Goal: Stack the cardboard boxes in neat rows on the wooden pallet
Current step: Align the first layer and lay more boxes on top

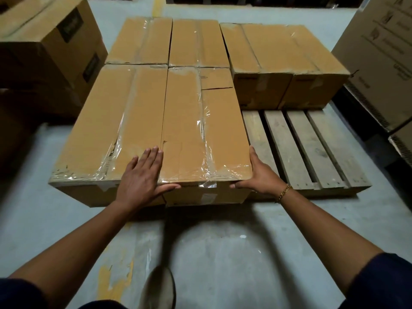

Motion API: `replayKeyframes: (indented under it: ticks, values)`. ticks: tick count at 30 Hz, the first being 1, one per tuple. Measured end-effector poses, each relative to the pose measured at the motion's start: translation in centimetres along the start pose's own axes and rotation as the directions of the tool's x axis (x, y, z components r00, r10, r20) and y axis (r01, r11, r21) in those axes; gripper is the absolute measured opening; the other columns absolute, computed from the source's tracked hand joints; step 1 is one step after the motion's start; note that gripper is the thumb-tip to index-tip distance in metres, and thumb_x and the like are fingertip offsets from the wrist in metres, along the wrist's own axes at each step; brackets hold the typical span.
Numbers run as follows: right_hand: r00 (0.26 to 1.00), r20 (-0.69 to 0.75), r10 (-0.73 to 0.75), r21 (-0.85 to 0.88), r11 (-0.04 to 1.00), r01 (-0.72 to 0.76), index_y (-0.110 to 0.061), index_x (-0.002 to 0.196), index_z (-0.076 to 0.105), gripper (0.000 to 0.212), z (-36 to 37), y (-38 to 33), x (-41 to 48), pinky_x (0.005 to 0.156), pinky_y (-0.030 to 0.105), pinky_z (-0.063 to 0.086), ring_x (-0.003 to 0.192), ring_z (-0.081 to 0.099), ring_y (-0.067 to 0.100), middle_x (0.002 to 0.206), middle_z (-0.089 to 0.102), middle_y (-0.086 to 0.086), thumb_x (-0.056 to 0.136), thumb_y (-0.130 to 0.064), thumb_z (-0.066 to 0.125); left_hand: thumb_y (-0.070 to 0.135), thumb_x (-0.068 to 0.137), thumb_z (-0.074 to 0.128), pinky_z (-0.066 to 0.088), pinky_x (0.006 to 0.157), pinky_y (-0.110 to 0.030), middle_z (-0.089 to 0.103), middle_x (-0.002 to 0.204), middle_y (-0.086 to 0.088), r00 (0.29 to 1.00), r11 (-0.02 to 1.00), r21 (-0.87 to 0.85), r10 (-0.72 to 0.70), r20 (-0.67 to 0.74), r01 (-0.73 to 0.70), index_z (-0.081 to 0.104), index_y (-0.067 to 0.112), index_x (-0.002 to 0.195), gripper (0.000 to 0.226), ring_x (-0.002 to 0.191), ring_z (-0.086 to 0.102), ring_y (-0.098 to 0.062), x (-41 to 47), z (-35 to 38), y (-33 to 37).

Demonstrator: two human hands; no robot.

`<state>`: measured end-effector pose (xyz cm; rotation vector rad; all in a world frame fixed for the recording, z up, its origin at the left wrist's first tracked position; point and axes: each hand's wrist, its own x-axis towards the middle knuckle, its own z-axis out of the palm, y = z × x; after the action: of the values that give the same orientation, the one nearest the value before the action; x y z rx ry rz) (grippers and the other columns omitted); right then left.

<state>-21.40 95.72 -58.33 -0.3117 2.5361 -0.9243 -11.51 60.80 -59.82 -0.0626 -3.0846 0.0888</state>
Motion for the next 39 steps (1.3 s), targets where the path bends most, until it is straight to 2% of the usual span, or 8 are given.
replayKeyframes:
  ticks: [7,16,22,26,29,33,35,39]
  values:
    - [1.0,0.0,0.008,-0.037,0.999,-0.008,-0.026,0.161,-0.013,0.152,-0.1,-0.3,0.2,0.109,0.036,0.045,0.129,0.055,0.024,0.149,0.053,0.003,0.057,-0.056,0.094,0.097,0.081,0.015,0.025,0.125,-0.05,0.025,0.168,-0.011,1.0,1.0,0.011,-0.02,0.005,0.02,0.028,0.009,0.161,0.12,0.156,0.024,-0.025,-0.1,-0.1,0.1]
    - [1.0,0.011,0.008,-0.034,0.999,-0.007,-0.03,0.16,-0.013,0.153,-0.3,-0.4,0.3,0.109,0.037,0.045,0.129,0.055,0.023,0.149,0.053,0.002,0.053,-0.062,0.091,0.095,0.083,0.015,0.028,0.123,-0.051,0.028,0.167,-0.012,0.999,1.0,0.008,-0.024,0.023,0.024,0.031,0.008,0.16,0.118,0.155,0.027,-0.026,-0.1,-0.1,0.2]
    - [0.999,0.016,0.031,-0.042,0.999,-0.03,-0.032,0.158,-0.017,0.165,-0.4,-0.5,0.2,0.113,0.041,0.043,0.134,0.052,0.025,0.156,0.046,0.003,0.035,-0.085,0.078,0.094,0.085,0.015,0.027,0.124,-0.051,0.025,0.168,-0.012,1.0,1.0,0.017,-0.015,0.02,0.015,0.028,0.007,0.161,0.116,0.156,0.024,-0.027,-0.2,0.1,0.2]
    - [0.996,0.055,0.071,-0.074,0.995,-0.067,-0.028,0.158,-0.022,0.157,-0.7,-1.1,0.0,0.115,0.039,0.04,0.139,0.047,0.026,0.16,0.039,0.005,0.054,-0.066,0.089,0.093,0.086,0.006,0.015,0.128,-0.05,0.007,0.171,-0.01,0.994,1.0,0.004,-0.012,0.105,0.011,0.011,0.009,0.164,0.115,0.159,0.007,-0.025,-0.3,-0.4,0.1]
    - [0.991,0.066,0.12,-0.124,0.986,-0.111,-0.02,0.161,-0.012,0.14,-1.6,-2.4,-1.0,0.112,0.035,0.041,0.137,0.048,0.027,0.159,0.04,0.006,0.07,-0.049,0.09,0.091,0.078,-0.015,0.001,0.127,-0.043,-0.012,0.171,-0.006,0.97,0.999,-0.032,0.033,0.239,-0.026,-0.009,0.014,0.163,0.115,0.158,-0.009,-0.021,-0.2,-2.2,-0.4]
    - [0.982,0.097,0.161,-0.207,0.968,-0.138,-0.015,0.162,0.006,0.119,-4.7,-5.6,-2.9,0.112,0.035,0.039,0.141,0.044,0.027,0.161,0.037,0.006,0.078,-0.041,0.086,0.086,0.055,-0.041,0.004,0.127,-0.042,-0.009,0.172,-0.004,0.925,0.998,-0.041,0.058,0.374,-0.046,-0.008,0.016,0.164,0.133,0.159,-0.007,-0.019,-0.3,-6.6,-1.5]
    - [0.978,0.107,0.178,-0.217,0.964,-0.152,-0.014,0.162,0.011,0.112,-6.7,-7.5,-4.0,0.115,0.035,0.037,0.144,0.041,0.027,0.164,0.032,0.007,0.081,-0.042,0.083,0.086,0.051,-0.043,0.005,0.127,-0.044,-0.007,0.173,-0.003,0.915,0.998,-0.056,0.036,0.402,-0.015,-0.004,0.017,0.164,0.139,0.159,-0.006,-0.019,-0.5,-9.6,-2.0]
    - [0.979,0.11,0.173,-0.223,0.964,-0.146,-0.013,0.162,0.015,0.096,-10.9,-12.7,-6.6,0.118,0.034,0.03,0.15,0.031,0.025,0.167,0.024,0.007,0.091,-0.048,0.07,0.083,0.054,-0.043,0.004,0.127,-0.044,-0.007,0.173,-0.003,0.909,0.997,-0.074,0.005,0.418,0.029,-0.005,0.017,0.164,0.134,0.159,-0.006,-0.019,-1.3,-17.4,-2.6]
